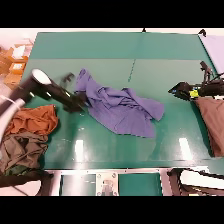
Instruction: Fold the shirts.
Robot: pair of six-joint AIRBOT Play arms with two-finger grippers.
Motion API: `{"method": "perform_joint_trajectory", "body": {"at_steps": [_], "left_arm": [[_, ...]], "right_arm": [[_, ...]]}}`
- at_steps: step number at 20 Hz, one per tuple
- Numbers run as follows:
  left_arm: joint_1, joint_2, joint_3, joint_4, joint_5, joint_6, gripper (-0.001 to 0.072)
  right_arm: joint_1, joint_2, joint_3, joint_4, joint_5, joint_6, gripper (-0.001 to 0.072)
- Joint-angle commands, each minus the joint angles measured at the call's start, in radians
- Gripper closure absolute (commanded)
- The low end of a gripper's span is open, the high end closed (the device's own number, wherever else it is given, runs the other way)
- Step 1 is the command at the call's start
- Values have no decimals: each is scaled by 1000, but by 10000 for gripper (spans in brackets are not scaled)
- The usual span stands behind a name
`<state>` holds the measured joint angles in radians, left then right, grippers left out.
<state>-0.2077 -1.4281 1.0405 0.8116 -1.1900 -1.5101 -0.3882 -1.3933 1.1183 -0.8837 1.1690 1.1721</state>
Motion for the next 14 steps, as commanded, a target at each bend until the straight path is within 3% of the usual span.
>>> {"method": "perform_joint_trajectory", "body": {"at_steps": [1, 4, 10, 11, 12, 14], "left_arm": [[-227, 42, -217, -122, 270, -8, 118], [-392, -17, -222, -226, 468, -8, 119], [-458, -105, -218, -372, 586, 8, 121], [-458, -105, -212, -384, 584, 29, 299], [-458, -105, -207, -385, 563, 62, 665], [-435, -98, -204, -345, 470, 81, 678]], "right_arm": [[51, -50, 15, -7, 25, 2, 157], [88, -63, 14, -7, 31, 2, 157], [92, -63, 13, 11, 38, 2, 157], [92, -63, 13, 11, 37, 2, 156], [92, -63, 13, 11, 38, 2, 157], [92, -63, 13, 11, 38, 2, 157]]}}
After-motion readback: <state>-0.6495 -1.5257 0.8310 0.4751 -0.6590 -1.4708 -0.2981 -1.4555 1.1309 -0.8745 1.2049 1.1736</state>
